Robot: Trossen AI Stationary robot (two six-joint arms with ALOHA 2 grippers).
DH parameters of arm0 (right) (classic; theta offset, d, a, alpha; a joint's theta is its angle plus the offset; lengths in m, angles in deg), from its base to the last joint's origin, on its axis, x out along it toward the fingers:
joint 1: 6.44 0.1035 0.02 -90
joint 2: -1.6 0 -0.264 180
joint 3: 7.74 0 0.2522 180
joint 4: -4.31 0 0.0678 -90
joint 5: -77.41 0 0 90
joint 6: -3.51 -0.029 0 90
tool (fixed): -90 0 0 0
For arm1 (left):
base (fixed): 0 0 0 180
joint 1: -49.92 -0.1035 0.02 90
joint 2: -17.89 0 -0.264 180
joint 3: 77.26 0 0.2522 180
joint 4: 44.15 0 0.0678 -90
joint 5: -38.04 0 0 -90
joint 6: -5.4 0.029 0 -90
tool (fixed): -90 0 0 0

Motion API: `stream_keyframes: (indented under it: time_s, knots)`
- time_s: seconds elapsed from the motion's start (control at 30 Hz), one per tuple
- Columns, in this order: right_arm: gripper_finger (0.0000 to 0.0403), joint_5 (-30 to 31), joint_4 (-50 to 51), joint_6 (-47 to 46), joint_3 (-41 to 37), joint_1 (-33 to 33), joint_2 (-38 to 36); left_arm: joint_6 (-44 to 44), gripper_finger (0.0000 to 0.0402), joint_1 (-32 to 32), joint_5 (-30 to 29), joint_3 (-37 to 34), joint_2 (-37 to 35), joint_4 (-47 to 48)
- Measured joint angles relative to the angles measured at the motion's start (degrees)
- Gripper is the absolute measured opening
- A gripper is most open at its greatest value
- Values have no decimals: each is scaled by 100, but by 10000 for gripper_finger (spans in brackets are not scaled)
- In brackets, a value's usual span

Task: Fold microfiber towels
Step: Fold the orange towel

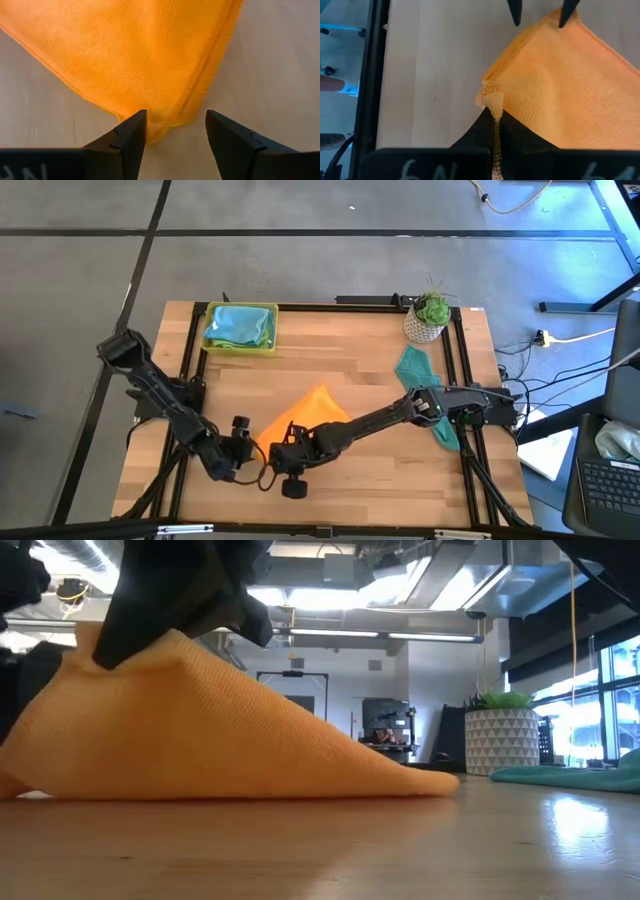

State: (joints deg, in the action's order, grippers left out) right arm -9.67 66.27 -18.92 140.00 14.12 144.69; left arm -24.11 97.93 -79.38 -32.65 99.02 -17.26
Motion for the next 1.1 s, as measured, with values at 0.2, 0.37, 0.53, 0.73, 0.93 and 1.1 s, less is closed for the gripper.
stream_keyframes:
  time_s: [0.2,0.37,0.53,0.73,0.93,1.1]
  knots:
    - [11,2,-6,-149,2,35,0,70,194,-23,-147,0,392,-889]
    - [11,1,-6,-151,2,35,-18,269,193,-67,-177,0,679,-1241]
    - [11,84,52,-145,6,35,-162,251,193,-159,-150,17,758,-967]
    - [11,306,145,-140,17,37,-317,270,185,-298,-293,38,694,-778]
    - [11,306,301,-247,13,41,-317,316,115,-445,-310,513,661,96]
    - [11,304,302,-264,11,42,-317,610,20,-577,285,1123,642,951]
